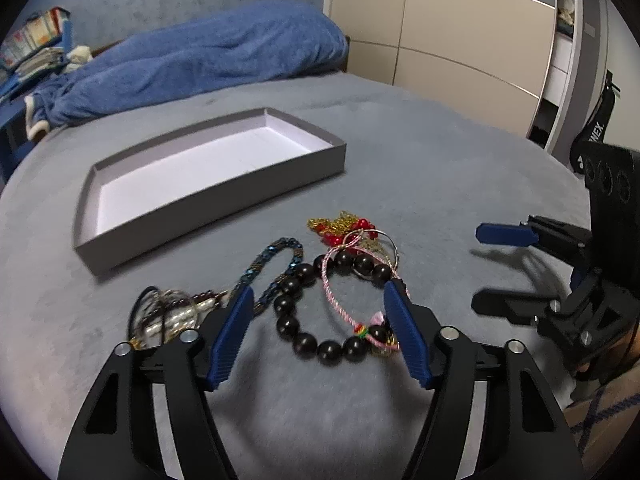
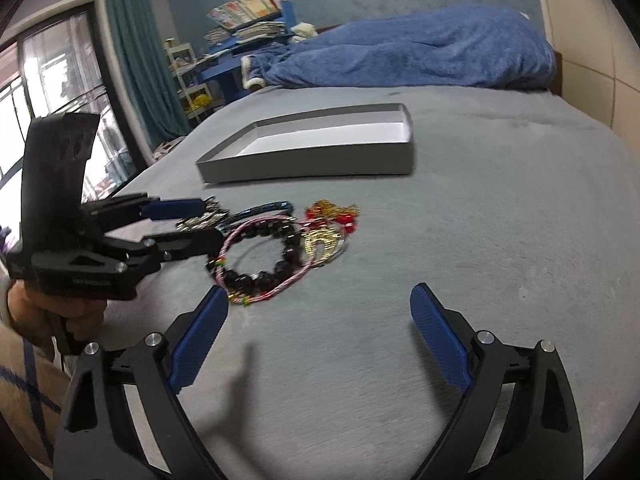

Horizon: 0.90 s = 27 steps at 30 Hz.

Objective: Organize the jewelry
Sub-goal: 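Grasp the pink string bracelet with the left tool while the right tool grasps the silver bangle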

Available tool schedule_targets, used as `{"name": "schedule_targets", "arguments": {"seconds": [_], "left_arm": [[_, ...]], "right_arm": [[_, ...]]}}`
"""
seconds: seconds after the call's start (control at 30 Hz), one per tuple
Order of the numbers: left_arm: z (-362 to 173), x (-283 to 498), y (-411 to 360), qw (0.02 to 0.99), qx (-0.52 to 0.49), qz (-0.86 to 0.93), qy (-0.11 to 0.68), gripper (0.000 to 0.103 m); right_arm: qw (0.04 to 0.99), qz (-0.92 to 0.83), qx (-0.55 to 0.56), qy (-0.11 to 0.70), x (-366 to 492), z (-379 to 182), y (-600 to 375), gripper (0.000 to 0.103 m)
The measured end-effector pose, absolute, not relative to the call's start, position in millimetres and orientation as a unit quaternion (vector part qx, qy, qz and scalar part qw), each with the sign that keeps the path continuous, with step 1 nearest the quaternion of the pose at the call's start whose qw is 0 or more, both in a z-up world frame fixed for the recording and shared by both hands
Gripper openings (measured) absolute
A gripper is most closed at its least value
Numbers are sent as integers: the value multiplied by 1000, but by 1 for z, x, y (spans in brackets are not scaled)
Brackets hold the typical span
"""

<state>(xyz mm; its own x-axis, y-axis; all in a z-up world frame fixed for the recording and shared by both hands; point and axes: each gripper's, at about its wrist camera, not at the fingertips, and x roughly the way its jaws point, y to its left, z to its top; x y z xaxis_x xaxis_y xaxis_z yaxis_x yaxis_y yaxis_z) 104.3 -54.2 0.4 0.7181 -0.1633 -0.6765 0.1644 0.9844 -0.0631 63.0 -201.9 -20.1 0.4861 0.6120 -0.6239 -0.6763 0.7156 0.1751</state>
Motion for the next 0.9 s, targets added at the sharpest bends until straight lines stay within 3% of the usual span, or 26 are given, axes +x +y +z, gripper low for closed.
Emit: {"name": "schedule_targets", "arguments": {"seconds": [0.17, 0.23, 0.33, 0.4, 0.67, 0.9], "left_arm": [[-9, 117, -59, 915, 2, -100, 390, 47], [-13, 120, -62, 912, 7, -104, 397, 27], [-15, 118, -62, 912, 10, -109, 395, 7], [-12, 113, -60, 919, 8, -109, 380, 4], [9, 83, -30, 951, -47, -94, 290, 4], [8, 70, -8, 958, -90, -72, 264, 4]], "right_arm": [[867, 349, -54, 351, 81, -14, -199, 71], [865, 351, -66, 353, 87, -12, -192, 67], [862, 351, -86, 356, 95, -14, -181, 59], [860, 350, -91, 360, 100, -15, -177, 49], [850, 348, -100, 382, 114, -26, -162, 45], [845, 349, -98, 392, 122, -30, -155, 33]]}}
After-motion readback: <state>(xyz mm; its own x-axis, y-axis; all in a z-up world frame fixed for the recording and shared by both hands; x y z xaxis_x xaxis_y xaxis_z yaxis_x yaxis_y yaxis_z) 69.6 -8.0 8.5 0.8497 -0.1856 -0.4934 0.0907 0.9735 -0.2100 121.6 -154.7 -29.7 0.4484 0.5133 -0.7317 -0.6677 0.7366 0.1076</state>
